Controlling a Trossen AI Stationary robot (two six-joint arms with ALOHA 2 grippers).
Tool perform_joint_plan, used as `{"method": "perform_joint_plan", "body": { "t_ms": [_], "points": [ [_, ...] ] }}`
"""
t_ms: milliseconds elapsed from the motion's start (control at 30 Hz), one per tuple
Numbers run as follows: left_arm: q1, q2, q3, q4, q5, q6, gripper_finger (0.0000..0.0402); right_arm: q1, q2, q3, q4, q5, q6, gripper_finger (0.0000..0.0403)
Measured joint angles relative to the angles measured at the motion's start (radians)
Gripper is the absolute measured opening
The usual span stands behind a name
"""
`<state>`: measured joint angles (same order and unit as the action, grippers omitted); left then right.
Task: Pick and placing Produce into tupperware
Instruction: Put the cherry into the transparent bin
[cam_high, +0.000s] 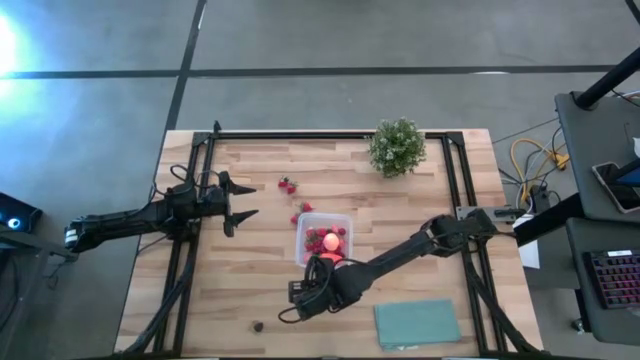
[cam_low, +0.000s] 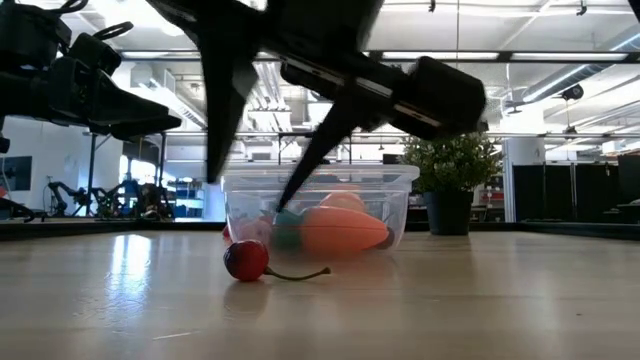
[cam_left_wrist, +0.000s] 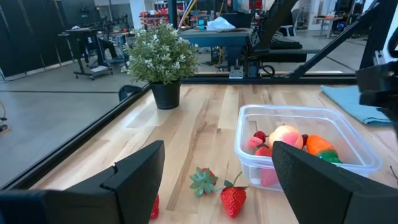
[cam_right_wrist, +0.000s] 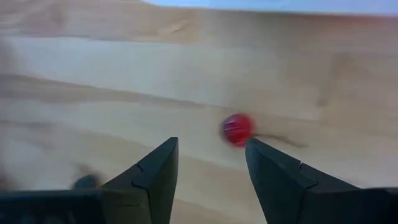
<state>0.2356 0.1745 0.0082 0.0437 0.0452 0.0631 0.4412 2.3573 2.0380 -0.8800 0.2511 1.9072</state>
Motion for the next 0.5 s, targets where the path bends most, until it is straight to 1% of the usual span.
{"method": "perform_joint_plan", "body": {
  "t_ms": [133,233,300,367,433,500],
  "points": [
    [0.000,0.000,0.000,0.000,0.000,0.000,0.0283,-0.004,0.000,0.001,0.105,0.012,-0.036,0.0178],
    [0.000,0.000,0.000,0.000,0.000,0.000,0.0283,-0.009,0.000,0.002,0.176,0.008,-0.105,0.0178],
    [0.000,0.000,0.000,0.000,0.000,0.000,0.0283,-0.010,0.000,0.003,0.145,0.007,-0.135,0.0178],
    [0.000,0.000,0.000,0.000,0.000,0.000,0.0283,-0.010,0.000,0.003,0.055,0.006,-0.147,0.0178],
    [0.000,0.000,0.000,0.000,0.000,0.000,0.0283,-0.010,0.001,0.002,-0.013,0.007,-0.184,0.0178],
    [0.000,0.000,0.000,0.000,0.000,0.000,0.0283,-0.010,0.001,0.002,-0.040,0.007,-0.243,0.0178]
  ]
}}
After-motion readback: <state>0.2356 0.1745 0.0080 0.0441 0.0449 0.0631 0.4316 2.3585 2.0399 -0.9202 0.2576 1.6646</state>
